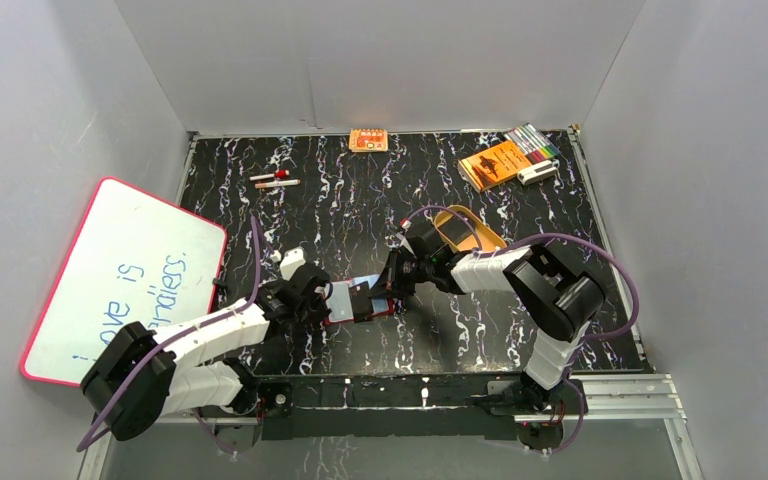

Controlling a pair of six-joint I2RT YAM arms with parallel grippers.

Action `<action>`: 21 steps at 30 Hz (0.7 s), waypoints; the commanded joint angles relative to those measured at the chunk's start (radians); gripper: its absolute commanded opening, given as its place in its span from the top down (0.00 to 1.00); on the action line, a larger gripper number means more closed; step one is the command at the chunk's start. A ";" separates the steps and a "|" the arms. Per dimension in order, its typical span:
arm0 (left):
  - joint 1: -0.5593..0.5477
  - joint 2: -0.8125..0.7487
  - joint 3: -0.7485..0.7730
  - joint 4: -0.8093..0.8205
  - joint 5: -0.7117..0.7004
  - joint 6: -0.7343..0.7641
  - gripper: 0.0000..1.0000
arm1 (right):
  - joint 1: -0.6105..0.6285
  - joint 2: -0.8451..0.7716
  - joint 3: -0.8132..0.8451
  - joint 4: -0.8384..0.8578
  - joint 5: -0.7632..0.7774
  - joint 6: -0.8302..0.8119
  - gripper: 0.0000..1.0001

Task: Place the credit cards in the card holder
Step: Insert the credit card into the card holder.

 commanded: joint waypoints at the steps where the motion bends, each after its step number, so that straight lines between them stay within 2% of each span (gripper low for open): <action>1: 0.005 -0.009 -0.011 -0.015 -0.022 0.000 0.84 | 0.003 -0.012 0.026 -0.011 0.053 -0.014 1.00; 7: 0.006 0.003 -0.016 -0.023 -0.026 -0.002 0.85 | 0.003 -0.014 0.048 -0.065 0.098 -0.040 1.00; 14: 0.005 -0.026 -0.012 -0.046 -0.045 -0.002 0.85 | 0.003 -0.105 0.009 -0.023 0.146 -0.064 1.00; 21: 0.005 -0.024 -0.006 -0.051 -0.047 -0.008 0.84 | 0.003 -0.087 0.026 -0.010 0.147 -0.065 1.00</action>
